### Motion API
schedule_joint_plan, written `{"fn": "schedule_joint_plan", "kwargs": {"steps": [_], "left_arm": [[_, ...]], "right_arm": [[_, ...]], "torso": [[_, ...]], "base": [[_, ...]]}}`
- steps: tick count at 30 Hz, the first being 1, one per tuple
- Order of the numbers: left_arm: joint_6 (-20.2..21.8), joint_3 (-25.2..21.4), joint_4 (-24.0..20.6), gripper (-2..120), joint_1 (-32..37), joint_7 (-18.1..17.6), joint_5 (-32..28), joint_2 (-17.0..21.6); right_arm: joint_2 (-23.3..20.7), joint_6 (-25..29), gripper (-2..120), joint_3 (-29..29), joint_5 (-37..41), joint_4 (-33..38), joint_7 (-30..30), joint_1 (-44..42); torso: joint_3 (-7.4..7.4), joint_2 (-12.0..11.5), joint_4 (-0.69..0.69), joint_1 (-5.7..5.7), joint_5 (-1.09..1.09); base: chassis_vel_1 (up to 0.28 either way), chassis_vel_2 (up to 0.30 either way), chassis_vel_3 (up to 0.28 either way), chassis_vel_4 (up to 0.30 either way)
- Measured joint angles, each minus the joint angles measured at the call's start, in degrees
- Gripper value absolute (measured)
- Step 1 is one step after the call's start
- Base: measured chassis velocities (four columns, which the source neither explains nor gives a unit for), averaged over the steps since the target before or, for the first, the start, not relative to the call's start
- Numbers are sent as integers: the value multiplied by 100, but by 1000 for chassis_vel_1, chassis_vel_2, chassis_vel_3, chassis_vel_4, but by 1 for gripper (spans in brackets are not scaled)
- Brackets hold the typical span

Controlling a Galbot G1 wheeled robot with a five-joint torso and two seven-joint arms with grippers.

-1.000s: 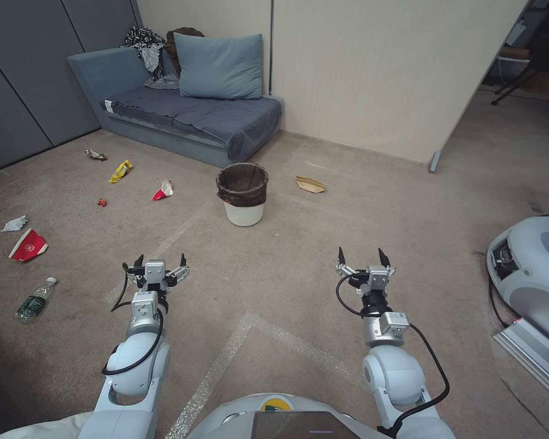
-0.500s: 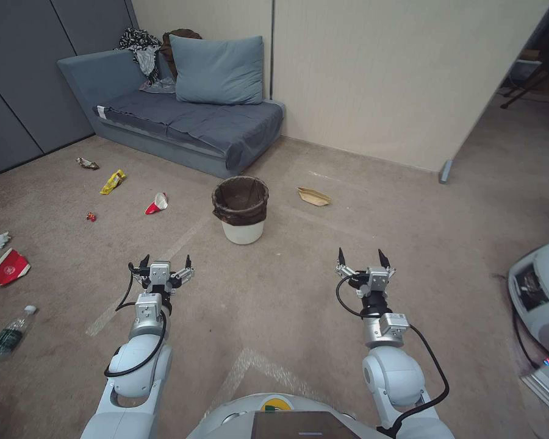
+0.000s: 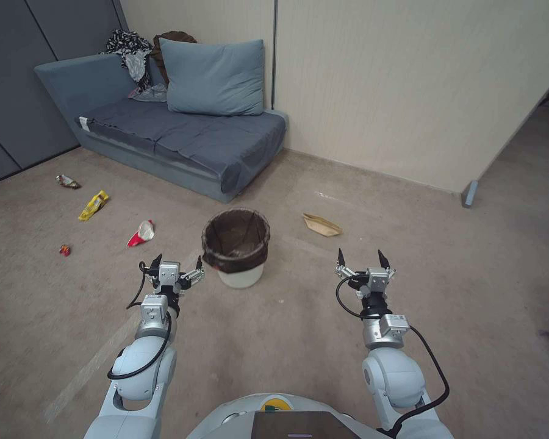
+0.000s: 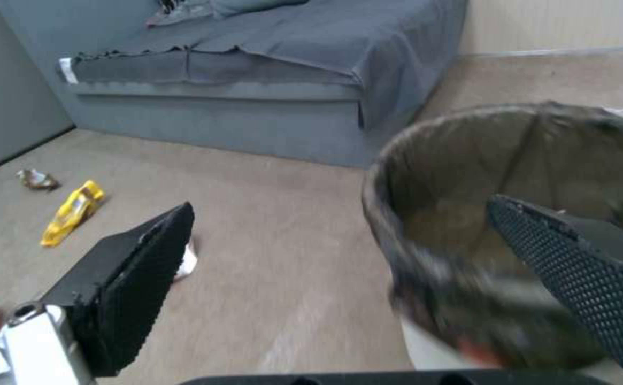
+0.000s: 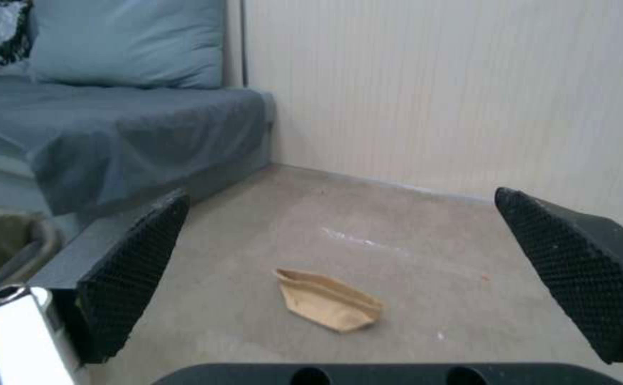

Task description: Pick up the trash bin, then pick up the garbage from the floor and place it into the trash bin.

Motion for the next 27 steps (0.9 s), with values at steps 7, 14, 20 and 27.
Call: {"fn": "schedule_joint_plan", "kwargs": {"steps": [7,14,20,27], "left_arm": [[28,51,-62,100,23,3,-12,4],[250,179,-279,100,107,-39,-252,22],[1061,324,-864,100,305,-385,-902,117],[2110,234,-1302,100,499,-807,-1554,236]], "right_arm": [[11,46,100,-11,-63,-10,-26,-7],[11,261,100,-17,-307,-88,58,77],[-3,261,100,-24,-348,-152,110,91],[-29,229,100,-21,-357,-162,120,111]], "torso": [[0,0,0,0,1],[1,0,1,1,0],[1,0,-1,2,-1],[-2,0,-1,-1,0]], "base": [[-328,324,335,-335],[-288,309,286,-309],[-137,140,132,-147],[17,-28,-24,27]]}}
